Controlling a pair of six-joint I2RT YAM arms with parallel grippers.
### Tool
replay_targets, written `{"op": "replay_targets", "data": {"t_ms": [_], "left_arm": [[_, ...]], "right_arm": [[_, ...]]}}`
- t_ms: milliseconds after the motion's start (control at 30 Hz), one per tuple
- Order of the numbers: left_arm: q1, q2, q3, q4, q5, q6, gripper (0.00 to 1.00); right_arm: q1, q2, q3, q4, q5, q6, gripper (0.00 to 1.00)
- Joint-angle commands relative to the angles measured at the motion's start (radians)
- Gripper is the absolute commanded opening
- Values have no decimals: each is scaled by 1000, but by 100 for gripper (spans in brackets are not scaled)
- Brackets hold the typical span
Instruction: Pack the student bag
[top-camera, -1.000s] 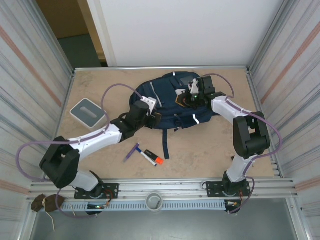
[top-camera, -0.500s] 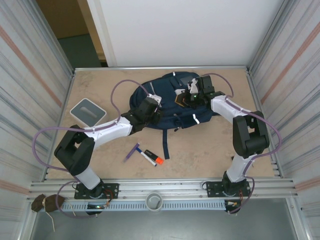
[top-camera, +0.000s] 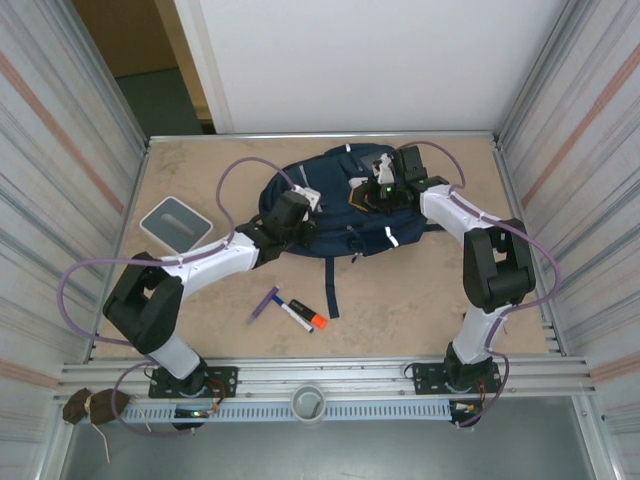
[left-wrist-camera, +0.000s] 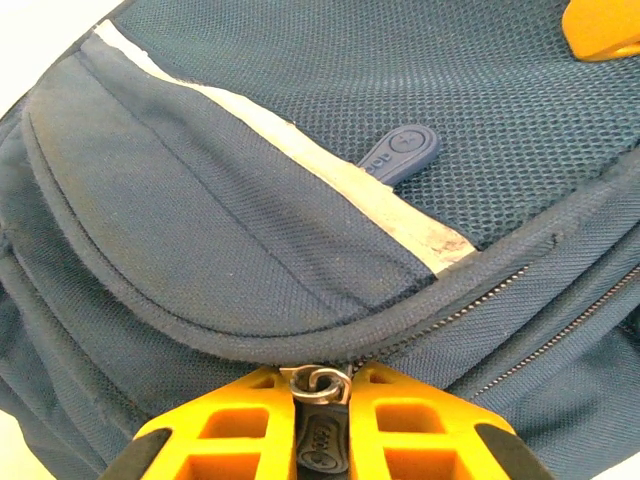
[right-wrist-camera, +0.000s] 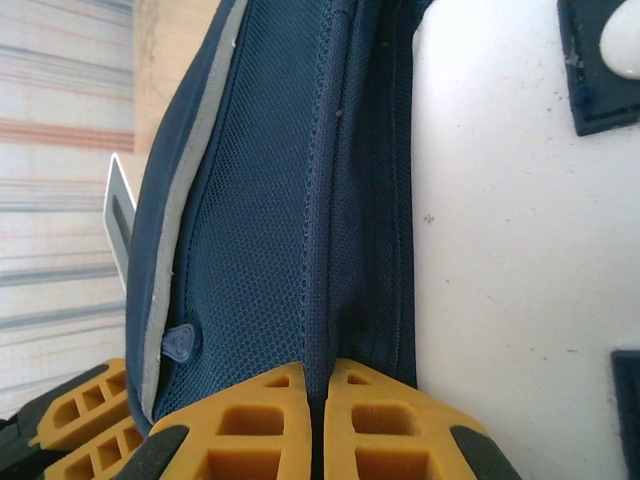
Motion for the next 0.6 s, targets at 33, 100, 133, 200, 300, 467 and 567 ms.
{"op": "replay_targets", "data": {"t_ms": [33,100,133,200,300,467,567], "left_arm": [[63,-59,-36,-32,21,13,4],[87,-70,-49,-29,66,16,2],[96,-74,-54,-28,77,19,0],[109,-82,-65,-22,97,37,0],[130,-87,-76,-16,152,67,0],[161,-108,-90,-29,169,111,0],[174,-124,-93,-48,81,120,0]], "right_arm": [[-18,15,70,-69,-48,-105,0],[-22,23,87,-99,-45,-130,0],[-22,25,92,-106,-45,-138,0],[-25,28,98,-116,-45,-147,0],[-26,32,102,-117,-54,-149,0],[-33,35,110,-129,-59,-156,0],[-39,41,124,-155,-62,-183,0]]}}
